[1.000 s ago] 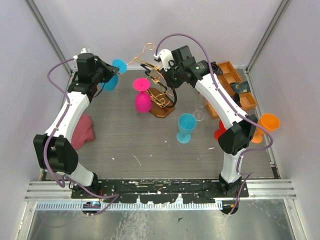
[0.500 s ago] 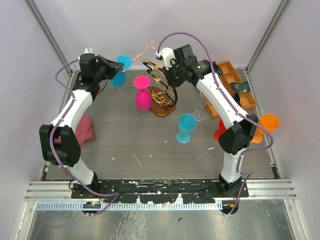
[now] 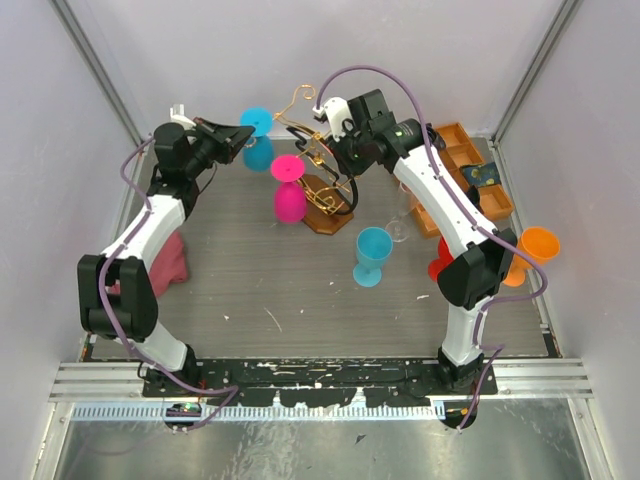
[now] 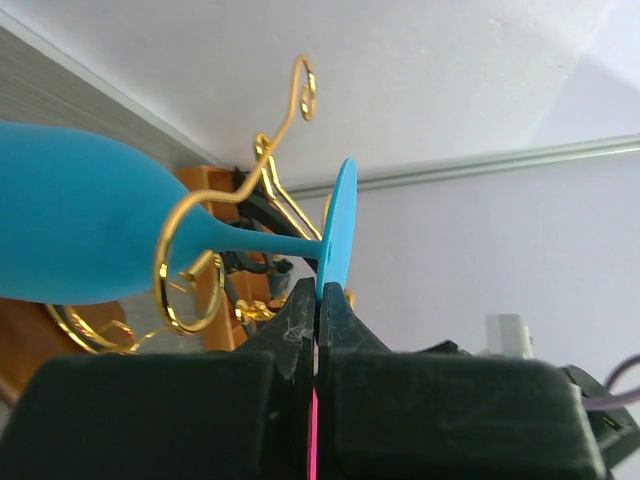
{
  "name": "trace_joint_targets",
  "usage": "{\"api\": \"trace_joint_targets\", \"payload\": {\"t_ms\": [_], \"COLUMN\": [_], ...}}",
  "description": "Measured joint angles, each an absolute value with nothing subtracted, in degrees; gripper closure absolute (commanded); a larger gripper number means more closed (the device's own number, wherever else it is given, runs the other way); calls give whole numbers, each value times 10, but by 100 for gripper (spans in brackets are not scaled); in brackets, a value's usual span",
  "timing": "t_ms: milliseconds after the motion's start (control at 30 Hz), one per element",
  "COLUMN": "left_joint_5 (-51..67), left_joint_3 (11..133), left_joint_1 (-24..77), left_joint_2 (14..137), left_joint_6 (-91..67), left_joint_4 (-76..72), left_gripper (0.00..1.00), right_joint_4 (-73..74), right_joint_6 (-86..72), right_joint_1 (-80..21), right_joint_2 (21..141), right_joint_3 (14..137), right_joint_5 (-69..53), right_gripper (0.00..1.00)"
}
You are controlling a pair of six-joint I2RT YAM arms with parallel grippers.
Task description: Take the wine glass off the wine glass rack
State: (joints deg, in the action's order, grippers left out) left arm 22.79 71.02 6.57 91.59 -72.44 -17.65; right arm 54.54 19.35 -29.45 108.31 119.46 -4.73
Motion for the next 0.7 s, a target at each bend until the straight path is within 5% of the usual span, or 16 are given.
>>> {"api": "trace_joint_targets", "payload": {"t_ms": [367, 700], "left_joint_5": [296, 185], "left_joint_3": [686, 706], "left_joint_1": [66, 66], "left_joint_2": [898, 705], "left_joint_6": [-771, -460], "left_joint_4": [-227, 105], "left_gripper": [100, 100], "right_joint_4": [546, 546], "right_joint_6": [194, 192], "right_joint_1": [-295, -296], "right_joint_2": [1083, 1083], "right_joint_3": [1195, 1195], "right_joint_5": [-39, -30], "right_gripper": [92, 86]}}
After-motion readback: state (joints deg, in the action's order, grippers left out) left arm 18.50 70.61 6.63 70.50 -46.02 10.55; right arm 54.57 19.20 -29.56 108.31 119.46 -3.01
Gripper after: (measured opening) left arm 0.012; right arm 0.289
